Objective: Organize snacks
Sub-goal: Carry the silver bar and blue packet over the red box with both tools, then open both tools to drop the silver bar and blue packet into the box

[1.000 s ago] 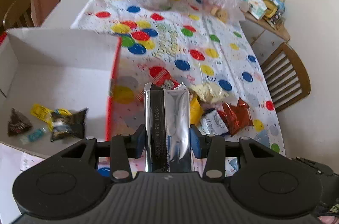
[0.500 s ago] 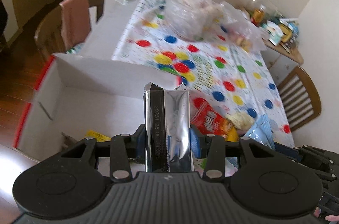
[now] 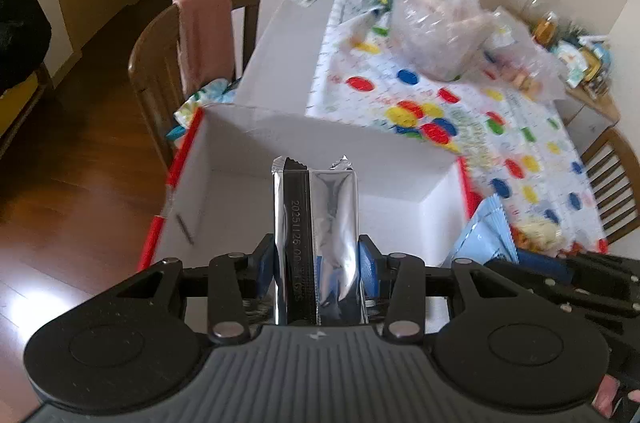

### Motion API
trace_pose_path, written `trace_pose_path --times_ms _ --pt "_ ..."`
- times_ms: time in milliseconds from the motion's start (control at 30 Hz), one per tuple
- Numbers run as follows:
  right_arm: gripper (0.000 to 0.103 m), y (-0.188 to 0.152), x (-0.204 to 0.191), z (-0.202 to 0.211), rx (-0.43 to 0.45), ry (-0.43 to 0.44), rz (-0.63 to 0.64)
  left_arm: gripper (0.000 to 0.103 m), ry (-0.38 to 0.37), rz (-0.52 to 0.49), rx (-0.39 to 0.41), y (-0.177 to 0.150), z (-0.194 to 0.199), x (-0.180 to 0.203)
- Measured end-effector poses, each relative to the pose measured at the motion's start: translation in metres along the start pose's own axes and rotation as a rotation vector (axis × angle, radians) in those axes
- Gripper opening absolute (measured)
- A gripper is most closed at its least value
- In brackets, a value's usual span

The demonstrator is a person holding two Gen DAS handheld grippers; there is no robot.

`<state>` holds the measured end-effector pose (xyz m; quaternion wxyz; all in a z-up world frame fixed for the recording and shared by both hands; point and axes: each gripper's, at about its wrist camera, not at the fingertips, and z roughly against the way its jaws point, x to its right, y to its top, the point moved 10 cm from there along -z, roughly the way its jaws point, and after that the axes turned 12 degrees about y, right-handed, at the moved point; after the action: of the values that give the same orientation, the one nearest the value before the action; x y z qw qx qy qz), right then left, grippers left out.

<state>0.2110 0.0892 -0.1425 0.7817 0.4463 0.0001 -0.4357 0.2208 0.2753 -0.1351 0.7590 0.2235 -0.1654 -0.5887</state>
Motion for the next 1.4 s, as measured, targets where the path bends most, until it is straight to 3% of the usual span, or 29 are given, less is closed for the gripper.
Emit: trace_pose_path --times_ms 267,567,933,1400 --pt "0.017 -0.005 -0.002 -0.055 -0.061 0.002 -0.055 0.042 0.057 0.012 -0.055 0.001 -0.042 -0.037" --pt "0.017 -0.017 -0.002 -0.093 -0.105 0.03 -0.136 0.042 0.059 -0.054 -0.111 -0.009 -0.072 -0.035" --pt "0.019 -0.033 0.003 -0.108 -0.165 0.002 -0.149 0.042 0.06 -0.087 -0.162 -0.024 -0.091 -0.032" --pt "0.031 -0.03 0.0 -0.102 -0.18 -0.039 -0.096 0.043 0.039 -0.073 -0.137 -0.026 -0.08 -0.027"
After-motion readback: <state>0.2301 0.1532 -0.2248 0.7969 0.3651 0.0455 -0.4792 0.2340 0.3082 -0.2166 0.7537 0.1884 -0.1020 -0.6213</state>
